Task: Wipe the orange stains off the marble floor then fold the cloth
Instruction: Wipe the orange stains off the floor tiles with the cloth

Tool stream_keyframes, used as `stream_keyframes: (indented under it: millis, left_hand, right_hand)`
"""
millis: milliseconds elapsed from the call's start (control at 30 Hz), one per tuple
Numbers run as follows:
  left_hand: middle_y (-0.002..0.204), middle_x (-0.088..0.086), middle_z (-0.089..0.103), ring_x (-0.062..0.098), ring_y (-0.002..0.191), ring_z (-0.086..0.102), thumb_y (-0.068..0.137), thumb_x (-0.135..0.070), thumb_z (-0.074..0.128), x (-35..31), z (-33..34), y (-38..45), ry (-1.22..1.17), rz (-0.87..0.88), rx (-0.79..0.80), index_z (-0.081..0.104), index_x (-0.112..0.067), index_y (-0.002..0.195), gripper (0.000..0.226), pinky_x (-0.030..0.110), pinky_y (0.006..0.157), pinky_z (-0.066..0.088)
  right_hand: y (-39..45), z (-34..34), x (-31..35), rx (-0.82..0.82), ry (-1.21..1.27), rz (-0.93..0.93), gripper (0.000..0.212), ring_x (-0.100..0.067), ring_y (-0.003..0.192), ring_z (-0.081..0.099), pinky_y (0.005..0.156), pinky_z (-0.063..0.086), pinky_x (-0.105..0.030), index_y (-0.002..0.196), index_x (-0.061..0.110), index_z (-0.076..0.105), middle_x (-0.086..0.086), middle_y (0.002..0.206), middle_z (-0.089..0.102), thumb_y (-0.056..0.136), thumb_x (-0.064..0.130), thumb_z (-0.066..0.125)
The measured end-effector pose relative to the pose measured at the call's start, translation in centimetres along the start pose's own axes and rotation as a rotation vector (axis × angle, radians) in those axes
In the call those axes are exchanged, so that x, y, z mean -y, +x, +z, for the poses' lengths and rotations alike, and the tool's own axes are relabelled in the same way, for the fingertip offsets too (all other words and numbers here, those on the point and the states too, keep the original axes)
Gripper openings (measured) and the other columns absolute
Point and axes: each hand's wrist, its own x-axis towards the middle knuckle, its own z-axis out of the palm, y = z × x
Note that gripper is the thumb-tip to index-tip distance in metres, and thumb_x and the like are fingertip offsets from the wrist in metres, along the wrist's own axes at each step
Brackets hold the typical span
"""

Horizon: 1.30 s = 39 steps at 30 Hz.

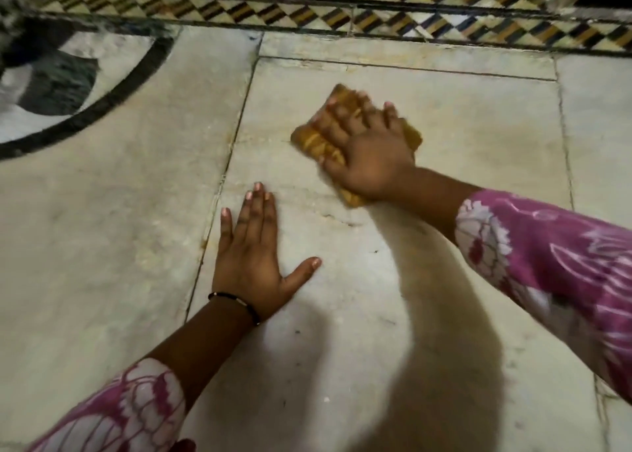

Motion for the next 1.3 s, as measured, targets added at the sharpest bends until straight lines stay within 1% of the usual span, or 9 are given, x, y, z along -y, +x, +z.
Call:
stream_keyframes:
  millis: [133, 367, 500, 633, 767, 900, 1033, 1167, 1300]
  left_hand:
    - [0.158, 0.017, 0.008, 0.026, 0.146, 0.007, 0.075, -0.083, 0.023, -0.1, 0.0, -0.2, 0.018, -0.060, -0.026, 0.012, -0.001, 0.149, 0.111, 0.047, 0.116, -0.007]
    - [0.158, 0.017, 0.001, 0.026, 0.146, 0.000, 0.078, -0.082, 0.018, -0.2, 0.2, -0.2, 0.043, -0.036, -0.019, 0.006, 0.000, 0.149, 0.109, 0.050, 0.116, -0.005]
    - [0.158, 0.016, -0.004, 0.026, 0.146, -0.003, 0.079, -0.079, 0.023, 0.1, -0.2, -0.2, -0.062, -0.068, -0.087, 0.001, -0.001, 0.149, 0.107, 0.047, 0.116, -0.009]
    - [0.158, 0.017, -0.003, 0.027, 0.146, -0.002, 0.081, -0.077, 0.020, 0.7, -0.3, -0.3, -0.196, -0.096, -0.149, 0.003, 0.000, 0.149, 0.105, 0.045, 0.116, -0.011]
    - [0.158, 0.015, -0.009, 0.025, 0.146, -0.009, 0.079, -0.081, 0.015, 0.3, -0.2, -0.2, -0.175, -0.039, -0.125, -0.004, -0.002, 0.149, 0.107, 0.043, 0.115, -0.015]
    - [0.158, 0.015, -0.009, 0.024, 0.146, -0.009, 0.080, -0.080, 0.013, 0.3, -0.2, -0.1, -0.152, -0.031, -0.108, -0.004, -0.002, 0.149, 0.105, 0.044, 0.115, -0.014]
    - [0.158, 0.015, -0.005, 0.023, 0.146, -0.007, 0.084, -0.074, 0.014, 0.7, -0.1, -0.3, -0.239, -0.049, -0.168, 0.000, -0.001, 0.149, 0.099, 0.047, 0.117, -0.007]
    - [0.158, 0.016, -0.004, 0.025, 0.146, -0.005, 0.086, -0.072, 0.014, 0.9, 0.0, -0.4, -0.300, -0.029, -0.230, 0.002, 0.000, 0.149, 0.096, 0.048, 0.117, -0.007]
    - [0.158, 0.014, -0.006, 0.025, 0.146, -0.007, 0.084, -0.075, 0.013, 0.7, -0.2, -0.3, -0.238, 0.032, -0.174, -0.001, -0.002, 0.149, 0.099, 0.044, 0.116, -0.011]
  right_hand:
    - [-7.5, 0.7, -3.0, 0.003, 0.023, -0.304, 0.069, -0.026, 0.147, 0.001, 0.114, 0.004, -0.055, 0.149, 0.044, 0.015, 0.009, 0.159, 0.008, 0.084, 0.065, 0.024]
    - [0.7, -0.9, -5.7, -0.020, 0.127, 0.273, 0.069, -0.032, 0.146, -0.004, 0.111, -0.004, -0.063, 0.148, 0.045, 0.012, 0.002, 0.161, 0.005, 0.084, 0.069, 0.018]
    - [4.5, -1.1, 2.7, 0.064, 0.026, 0.008, 0.067, -0.034, 0.146, -0.003, 0.112, -0.005, -0.060, 0.151, 0.033, 0.015, -0.003, 0.161, 0.008, 0.090, 0.059, 0.023]
    - [-3.1, 0.0, 3.2, 0.026, 0.039, -0.423, 0.065, -0.024, 0.147, 0.003, 0.113, -0.002, -0.051, 0.149, 0.038, 0.023, 0.005, 0.159, 0.015, 0.086, 0.056, 0.022]
    - [-5.1, -0.1, -3.1, 0.041, 0.045, -0.223, 0.065, -0.024, 0.147, 0.003, 0.112, -0.003, -0.055, 0.146, 0.048, 0.011, 0.009, 0.158, 0.012, 0.084, 0.063, 0.018]
    - [2.4, -1.1, -0.3, 0.029, 0.126, 0.049, 0.058, -0.026, 0.147, -0.009, 0.110, -0.009, -0.062, 0.149, 0.044, 0.012, 0.007, 0.161, 0.004, 0.094, 0.060, 0.021]
    - [2.9, -0.7, 5.7, 0.088, 0.044, -0.235, 0.057, -0.027, 0.147, -0.008, 0.111, -0.010, -0.058, 0.151, 0.037, 0.010, 0.004, 0.161, 0.004, 0.097, 0.051, 0.021]
    - [-6.2, 0.8, 2.7, 0.013, -0.009, -0.497, 0.057, -0.025, 0.147, 0.007, 0.113, 0.002, -0.056, 0.148, 0.037, 0.027, 0.006, 0.157, 0.022, 0.093, 0.052, 0.025]
    - [-13.2, 1.0, -6.2, -0.017, 0.015, -0.359, 0.053, -0.023, 0.146, 0.015, 0.113, 0.010, -0.055, 0.146, 0.039, 0.027, 0.001, 0.154, 0.029, 0.094, 0.053, 0.027]
